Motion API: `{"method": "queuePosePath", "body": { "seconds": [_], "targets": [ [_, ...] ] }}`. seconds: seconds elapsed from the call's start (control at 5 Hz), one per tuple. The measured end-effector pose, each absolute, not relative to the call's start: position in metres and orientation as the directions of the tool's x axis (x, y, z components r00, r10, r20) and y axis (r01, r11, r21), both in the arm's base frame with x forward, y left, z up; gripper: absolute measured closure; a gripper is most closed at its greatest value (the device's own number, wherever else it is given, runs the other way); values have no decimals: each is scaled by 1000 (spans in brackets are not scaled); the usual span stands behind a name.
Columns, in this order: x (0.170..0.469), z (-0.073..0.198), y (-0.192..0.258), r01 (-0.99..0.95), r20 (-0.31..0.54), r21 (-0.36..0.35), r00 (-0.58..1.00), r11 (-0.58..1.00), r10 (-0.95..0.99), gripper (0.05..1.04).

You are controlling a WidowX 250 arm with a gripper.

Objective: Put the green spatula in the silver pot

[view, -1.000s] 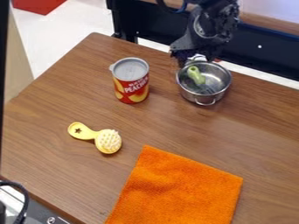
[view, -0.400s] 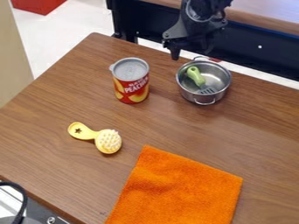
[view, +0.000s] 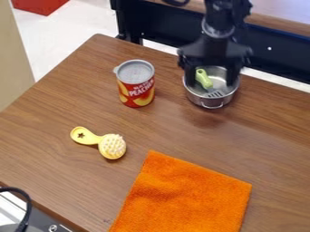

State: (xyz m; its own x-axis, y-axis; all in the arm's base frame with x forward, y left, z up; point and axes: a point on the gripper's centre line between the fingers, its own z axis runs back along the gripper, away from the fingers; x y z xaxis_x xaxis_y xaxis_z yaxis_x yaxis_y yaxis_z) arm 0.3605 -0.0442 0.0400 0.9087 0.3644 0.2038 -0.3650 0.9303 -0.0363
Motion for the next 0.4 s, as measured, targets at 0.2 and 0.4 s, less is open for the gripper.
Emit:
{"method": "queuePosePath", "body": {
  "seconds": [0.2,0.4],
  "targets": [
    [338,34,-57,-268,147,-55,951,962,273,85],
    [318,33,-70,-184,151,-62,970,981,191,85]
  ]
}}
